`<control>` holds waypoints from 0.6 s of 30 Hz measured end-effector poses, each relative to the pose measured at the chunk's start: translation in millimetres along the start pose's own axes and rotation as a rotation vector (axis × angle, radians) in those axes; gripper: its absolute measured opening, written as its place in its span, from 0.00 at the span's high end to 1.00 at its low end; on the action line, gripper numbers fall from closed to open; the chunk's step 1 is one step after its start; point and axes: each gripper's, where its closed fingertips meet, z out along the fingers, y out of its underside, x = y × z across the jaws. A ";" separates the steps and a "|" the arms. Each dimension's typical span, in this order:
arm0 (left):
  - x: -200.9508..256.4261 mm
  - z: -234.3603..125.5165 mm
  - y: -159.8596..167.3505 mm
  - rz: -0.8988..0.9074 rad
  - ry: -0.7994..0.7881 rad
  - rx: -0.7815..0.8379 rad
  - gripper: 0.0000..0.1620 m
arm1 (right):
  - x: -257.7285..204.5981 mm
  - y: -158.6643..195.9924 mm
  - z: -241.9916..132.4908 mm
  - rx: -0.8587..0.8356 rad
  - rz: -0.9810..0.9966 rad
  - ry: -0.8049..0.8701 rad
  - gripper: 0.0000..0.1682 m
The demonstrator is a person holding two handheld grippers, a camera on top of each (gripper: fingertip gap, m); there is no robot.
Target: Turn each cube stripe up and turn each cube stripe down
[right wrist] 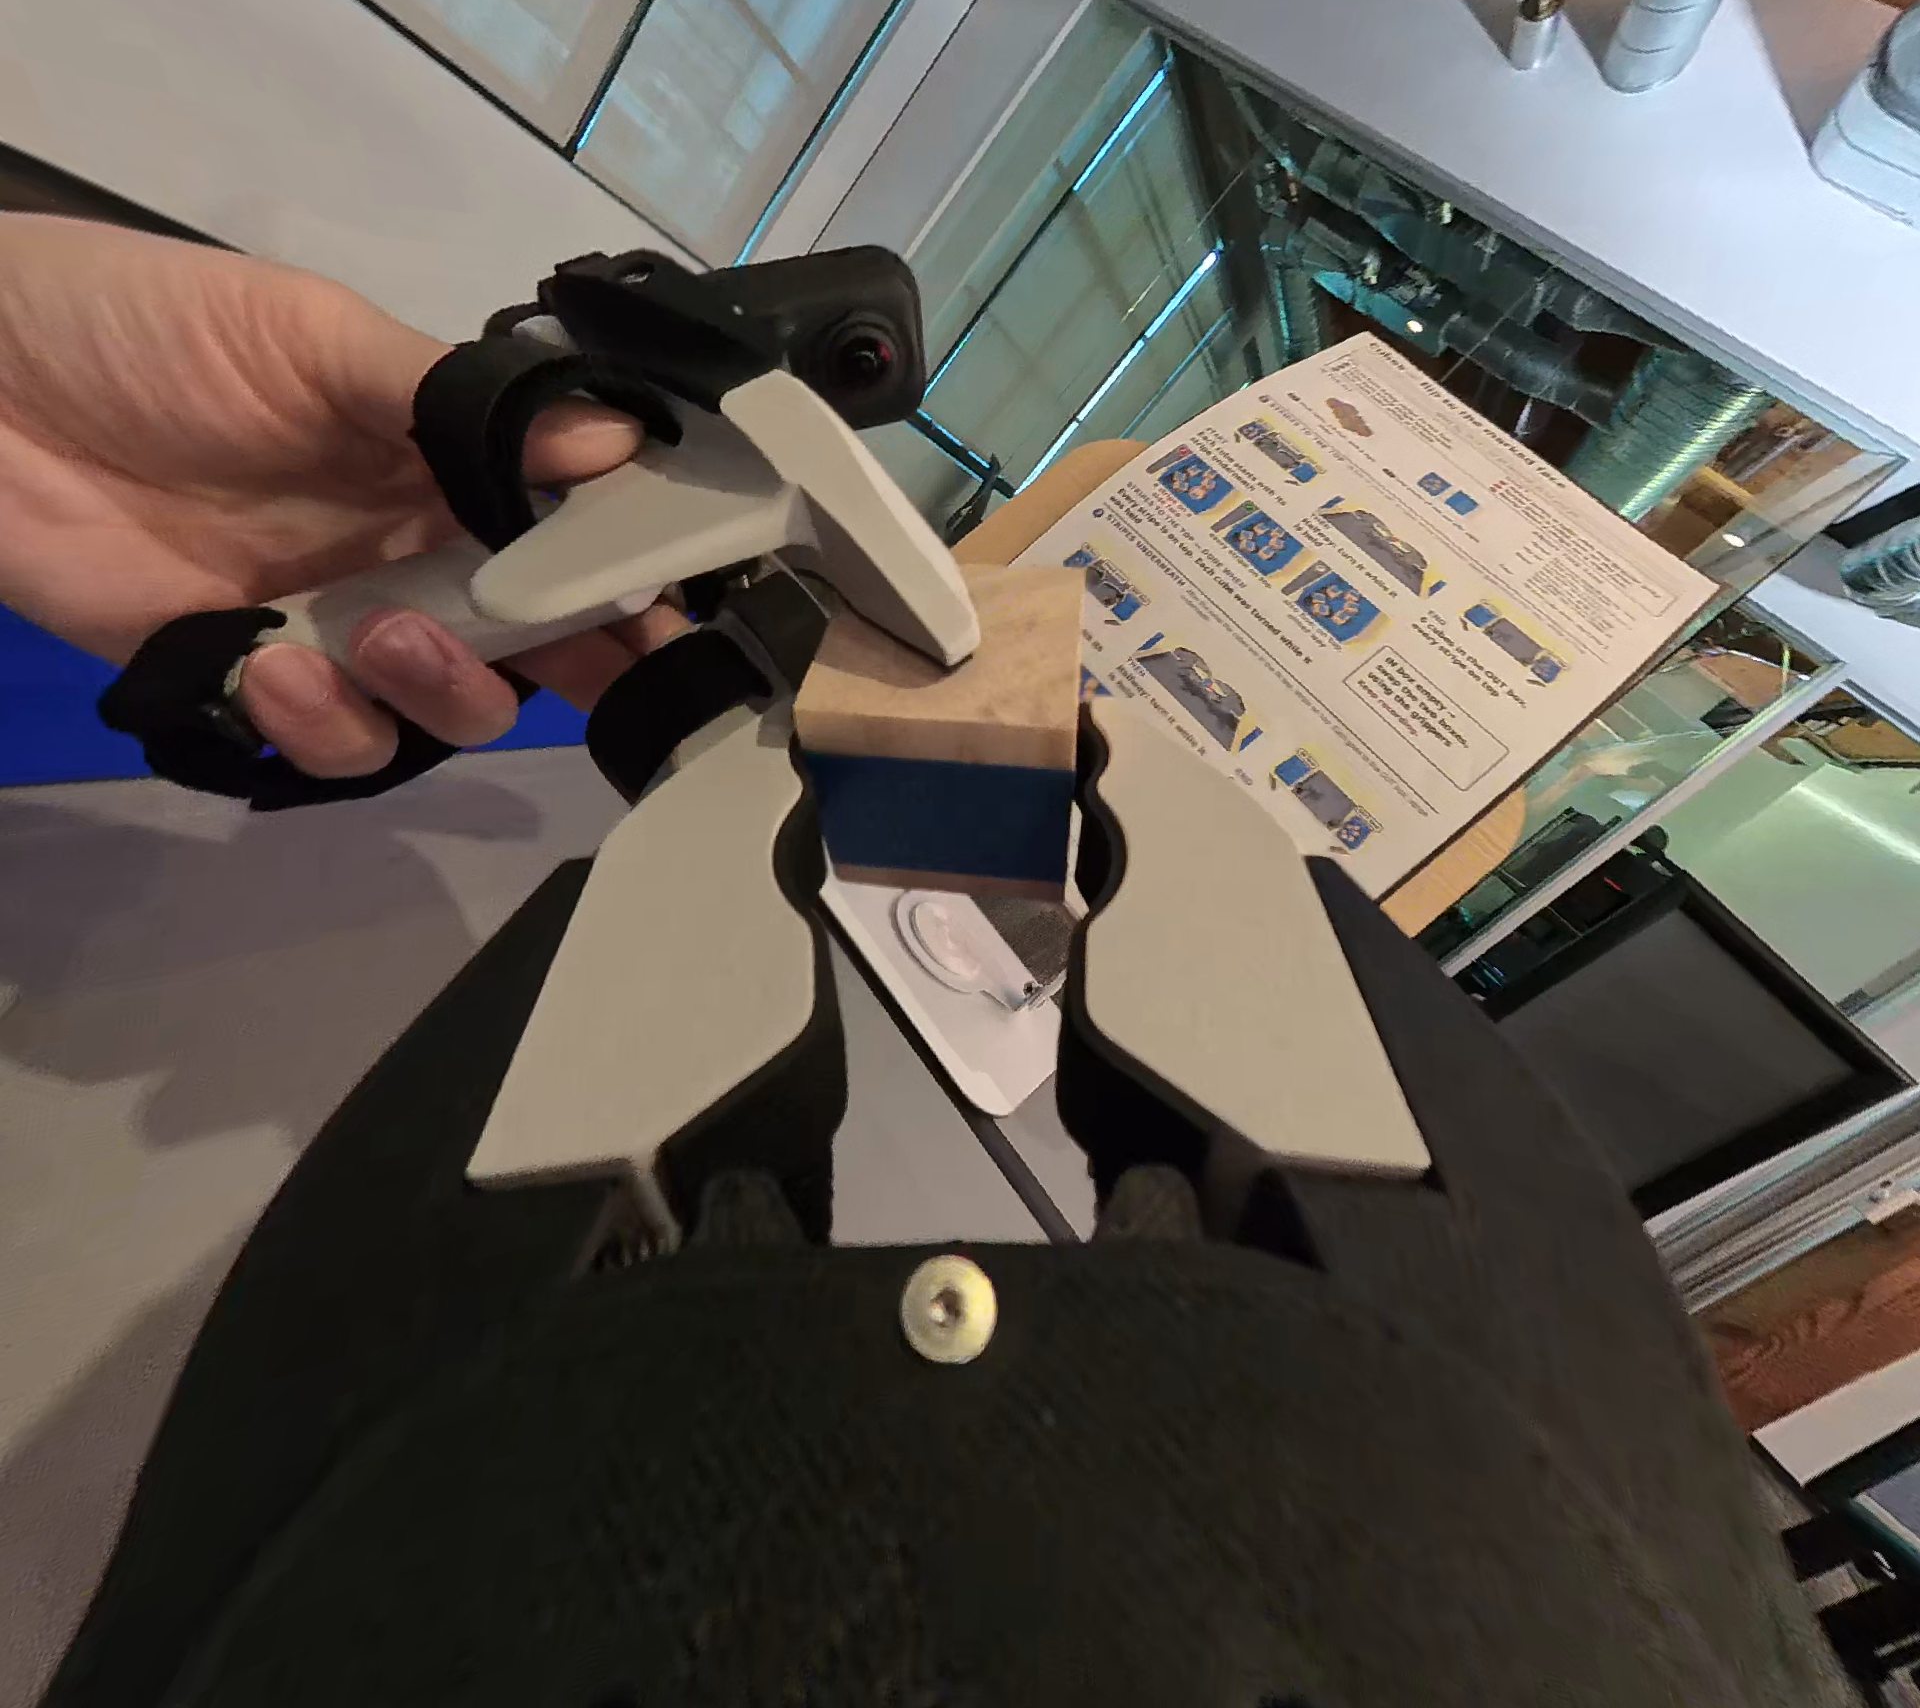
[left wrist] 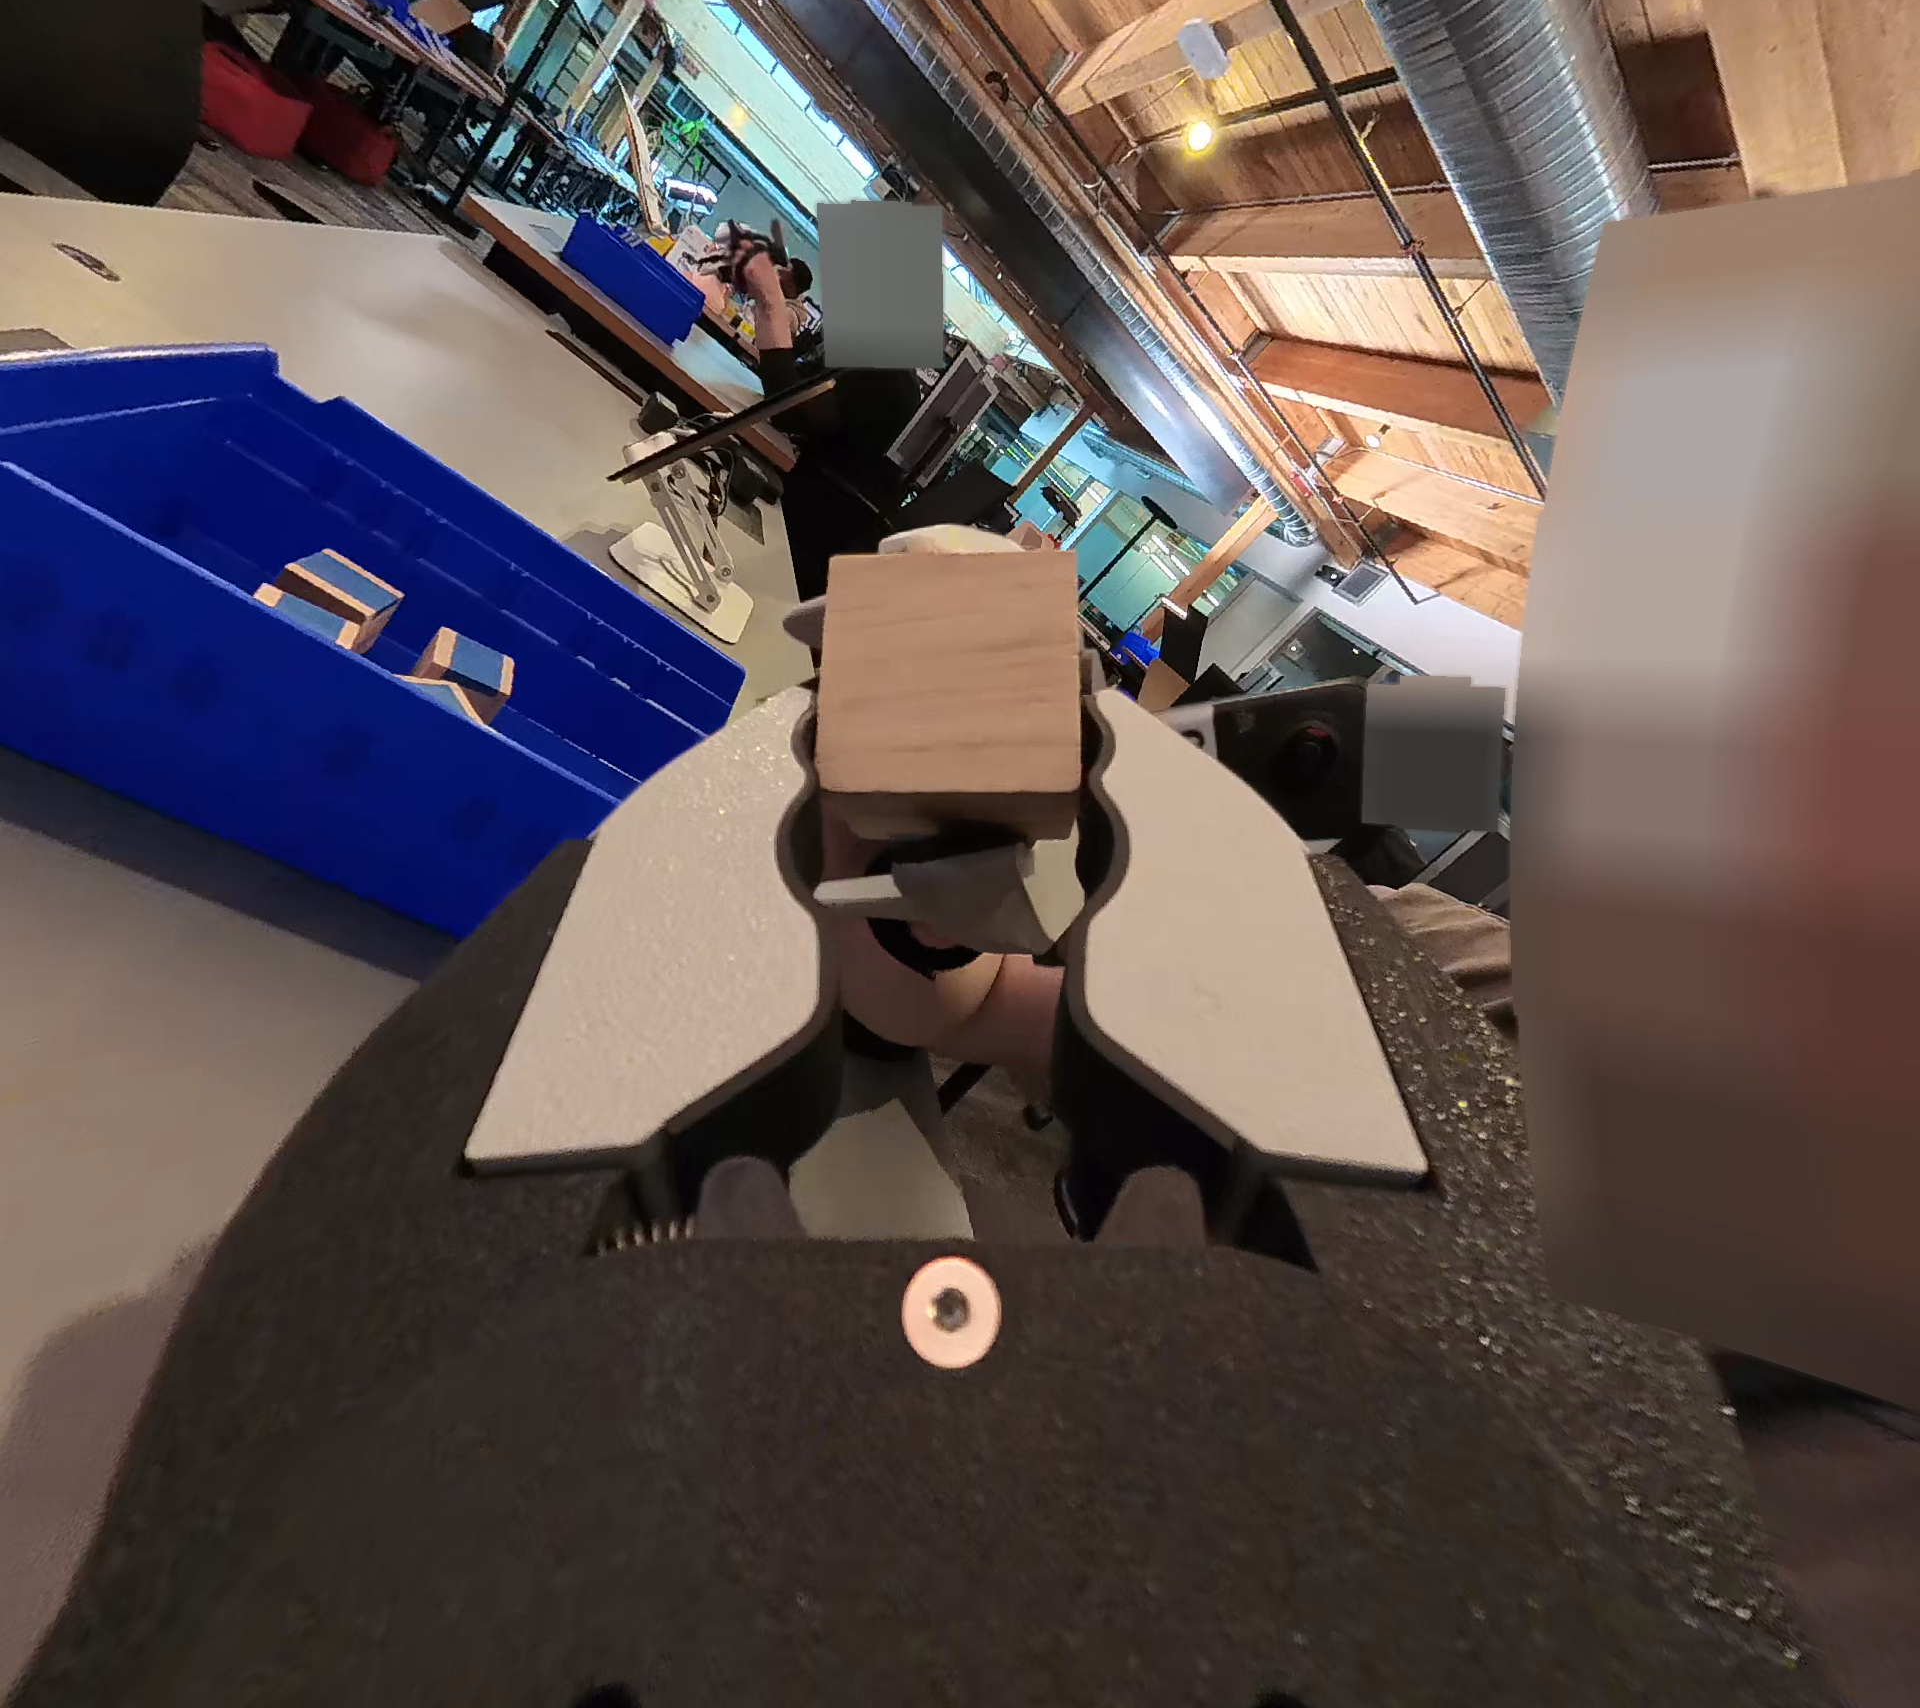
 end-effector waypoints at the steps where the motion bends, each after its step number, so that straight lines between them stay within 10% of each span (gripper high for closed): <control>1: -0.6 -0.3 0.4 -0.003 0.002 -0.005 0.72 | -0.5 0.5 0.3 -0.005 -0.004 -0.011 0.73; 18: -10.0 -33.3 -20.7 0.177 -0.166 -0.028 0.77 | 10.2 32.0 -22.4 -0.293 0.027 -0.366 0.73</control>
